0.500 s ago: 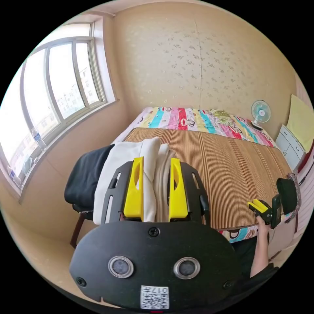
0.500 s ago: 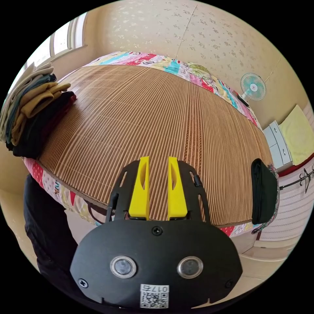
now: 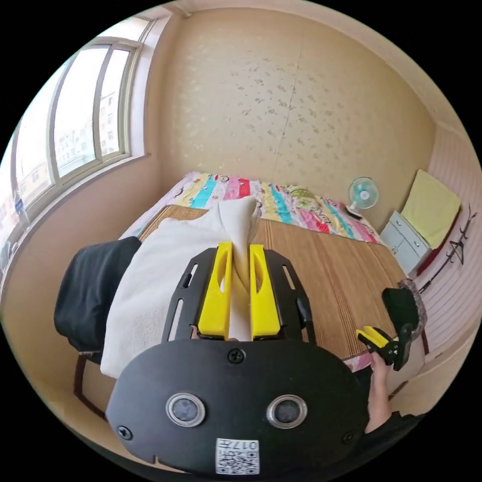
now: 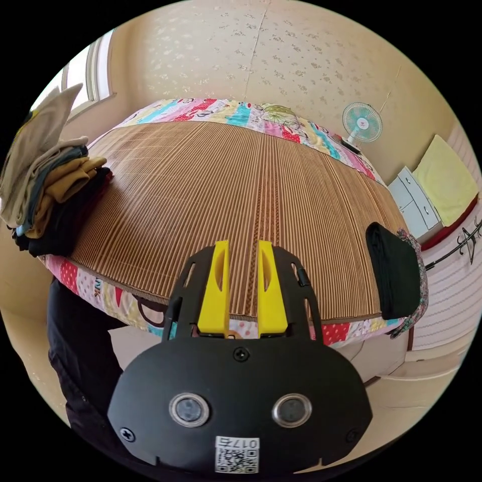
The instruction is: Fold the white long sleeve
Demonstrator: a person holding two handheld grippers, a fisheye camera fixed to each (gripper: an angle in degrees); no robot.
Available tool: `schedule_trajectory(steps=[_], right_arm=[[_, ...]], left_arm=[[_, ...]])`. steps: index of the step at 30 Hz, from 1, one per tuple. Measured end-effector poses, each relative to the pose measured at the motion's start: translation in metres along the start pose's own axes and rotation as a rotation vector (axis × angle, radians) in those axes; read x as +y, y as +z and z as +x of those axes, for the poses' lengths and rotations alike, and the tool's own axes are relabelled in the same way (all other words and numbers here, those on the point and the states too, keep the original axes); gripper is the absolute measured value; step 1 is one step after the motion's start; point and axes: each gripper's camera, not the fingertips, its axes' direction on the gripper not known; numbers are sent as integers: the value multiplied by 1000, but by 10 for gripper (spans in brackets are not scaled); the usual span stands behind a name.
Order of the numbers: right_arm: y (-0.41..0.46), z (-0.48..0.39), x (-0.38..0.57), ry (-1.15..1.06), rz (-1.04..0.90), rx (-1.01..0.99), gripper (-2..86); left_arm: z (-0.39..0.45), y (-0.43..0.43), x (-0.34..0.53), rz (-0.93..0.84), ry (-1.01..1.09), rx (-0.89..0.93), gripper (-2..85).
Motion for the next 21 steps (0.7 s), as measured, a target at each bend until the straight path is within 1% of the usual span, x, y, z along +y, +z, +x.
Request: schedule_trajectory(steps=[1, 2, 4, 5, 6, 7, 8, 9, 11, 13, 14, 15, 16, 17, 18, 20, 21], right_arm=[[-2, 11, 4, 14, 8, 2, 86], [-4, 22, 7, 27, 14, 5, 86], [-8, 42, 13, 46, 22, 12, 86], [-10, 56, 19, 61, 29, 23, 86], [-11, 64, 22, 71, 34, 29, 86], [-13, 82, 30, 98, 43, 32, 86], [-12, 102, 41, 131, 49, 19, 87], [-12, 112, 46, 148, 50, 7, 87], [-3, 151, 71, 197, 50, -55, 89], [9, 176, 93, 208, 54, -107, 91], [17, 189, 107, 189, 53, -148, 93], [22, 194, 113, 174, 50, -168, 94], [29, 202, 126, 147, 52, -202, 96], [33, 209, 137, 120, 71, -231, 98], [33, 212, 142, 103, 86, -250, 99], [32, 220, 158, 34, 174, -361, 101], [31, 222, 160, 20, 196, -397, 103]], left_arm=[[19, -7, -11, 55, 48, 130, 57], [28, -11, -16, 82, 71, 207, 55], [57, -15, -28, 159, 140, 518, 42], [64, -13, -28, 164, 156, 587, 42], [74, -3, -26, 161, 176, 699, 42], [86, 15, -18, 128, 190, 774, 41], [91, 26, -12, 96, 198, 796, 41], [102, 54, 6, 20, 209, 808, 41], [115, 103, 46, -119, 217, 768, 39], [120, 178, 118, -351, 170, 691, 30], [119, 193, 136, -400, 153, 694, 25], [113, 218, 172, -480, 113, 739, 16], [101, 228, 200, -501, 37, 824, 12], [95, 229, 211, -492, -1, 866, 10], [81, 224, 224, -450, -56, 922, 6], [62, 202, 229, -365, -67, 935, 3], [51, 184, 225, -312, -30, 911, 2]])
